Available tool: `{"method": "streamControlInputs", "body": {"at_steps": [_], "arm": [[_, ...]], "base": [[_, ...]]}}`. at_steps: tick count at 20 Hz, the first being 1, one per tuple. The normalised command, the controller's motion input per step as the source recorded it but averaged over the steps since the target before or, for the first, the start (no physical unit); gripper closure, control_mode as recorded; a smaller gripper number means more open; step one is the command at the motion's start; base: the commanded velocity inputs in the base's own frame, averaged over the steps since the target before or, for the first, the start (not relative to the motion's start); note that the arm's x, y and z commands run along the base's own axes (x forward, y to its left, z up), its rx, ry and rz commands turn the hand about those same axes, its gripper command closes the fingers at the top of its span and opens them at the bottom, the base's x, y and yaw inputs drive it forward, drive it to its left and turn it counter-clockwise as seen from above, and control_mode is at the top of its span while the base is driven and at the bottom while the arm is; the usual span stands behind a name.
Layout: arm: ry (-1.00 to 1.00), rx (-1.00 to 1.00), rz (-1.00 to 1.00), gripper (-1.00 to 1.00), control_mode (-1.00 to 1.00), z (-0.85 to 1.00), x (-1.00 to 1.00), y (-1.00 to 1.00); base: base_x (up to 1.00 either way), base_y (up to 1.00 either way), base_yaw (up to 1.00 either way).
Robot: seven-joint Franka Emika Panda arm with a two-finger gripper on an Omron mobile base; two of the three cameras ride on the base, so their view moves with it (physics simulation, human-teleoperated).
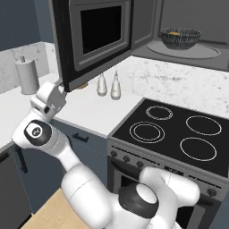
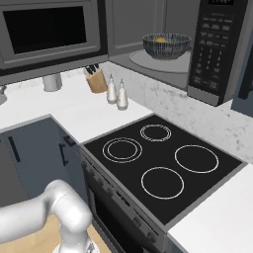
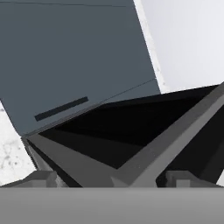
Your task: Pick the potato from the sink and place it in the bowl. Then pick the bowl and place it in the microwave. Then close the microwave door and press the start button.
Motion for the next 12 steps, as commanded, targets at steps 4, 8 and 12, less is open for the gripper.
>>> {"method": "streamControlInputs", "body": {"at_steps": [4, 8, 12], "arm": [[0.00, 0.02, -0.10, -1.00, -1.00, 0.41, 0.00, -0.54], [0.00, 0.04, -0.08, -1.00, -1.00, 0.39, 0.00, -0.61], [0.00, 0.04, -0.07, -1.00, -1.00, 0.27, 0.00, -0.65]], "base": [[0.00, 0.00, 0.00], [0.00, 0.00, 0.00], [0.00, 0.00, 0.00]]}}
